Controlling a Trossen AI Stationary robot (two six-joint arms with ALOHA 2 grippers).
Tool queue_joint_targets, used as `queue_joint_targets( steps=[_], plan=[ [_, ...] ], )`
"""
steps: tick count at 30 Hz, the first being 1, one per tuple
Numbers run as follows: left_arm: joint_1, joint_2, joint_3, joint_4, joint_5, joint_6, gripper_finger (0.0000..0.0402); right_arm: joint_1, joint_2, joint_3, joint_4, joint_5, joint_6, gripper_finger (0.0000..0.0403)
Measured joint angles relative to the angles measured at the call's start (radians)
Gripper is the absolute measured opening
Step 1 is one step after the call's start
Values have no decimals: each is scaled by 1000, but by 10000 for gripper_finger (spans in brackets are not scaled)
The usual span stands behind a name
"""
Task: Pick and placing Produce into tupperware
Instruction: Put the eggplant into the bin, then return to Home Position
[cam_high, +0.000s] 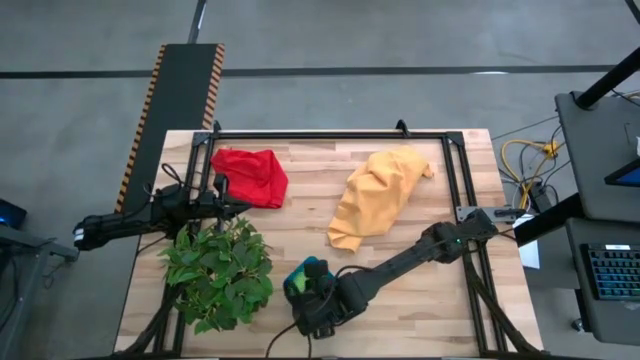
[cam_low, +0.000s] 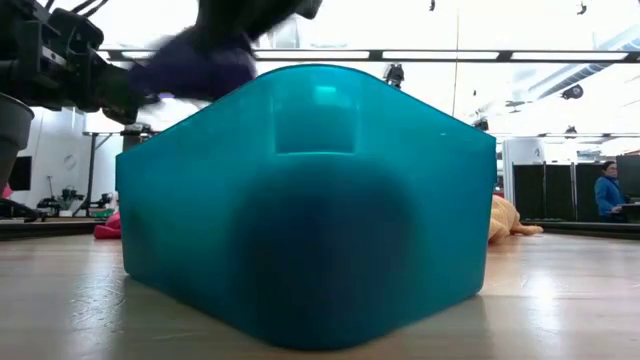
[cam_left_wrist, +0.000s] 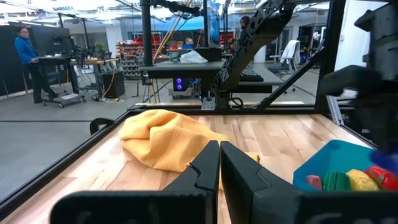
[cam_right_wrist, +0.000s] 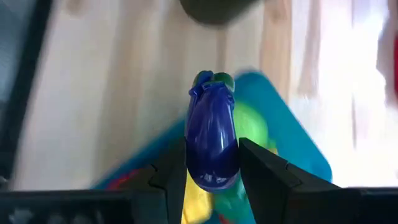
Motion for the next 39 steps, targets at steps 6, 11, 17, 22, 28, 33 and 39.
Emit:
queue_joint_targets(
  steps=[6,11,17,22,28,33,39],
  plan=[
    [0,0,0,-1,0,0,0,0,-1,-1,-185,44,102,125],
    [0,0,0,0,0,0,0,0,-1,-2,-230,53,150,133],
    [0,0,0,0,0,0,0,1,-1,-2,-232,53,178,154],
    [0,0,0,0,0,0,0,11,-1,-2,-273,51,238,173],
    [0,-1,0,0,0,0,0,28,-6,-2,-292,51,295,197],
    [0,-1,0,2,-1,0,0,62,-37,-2,-295,199,318,196],
    [0,-2,0,9,-1,-1,0,195,-131,-3,-303,713,316,172]
  ],
)
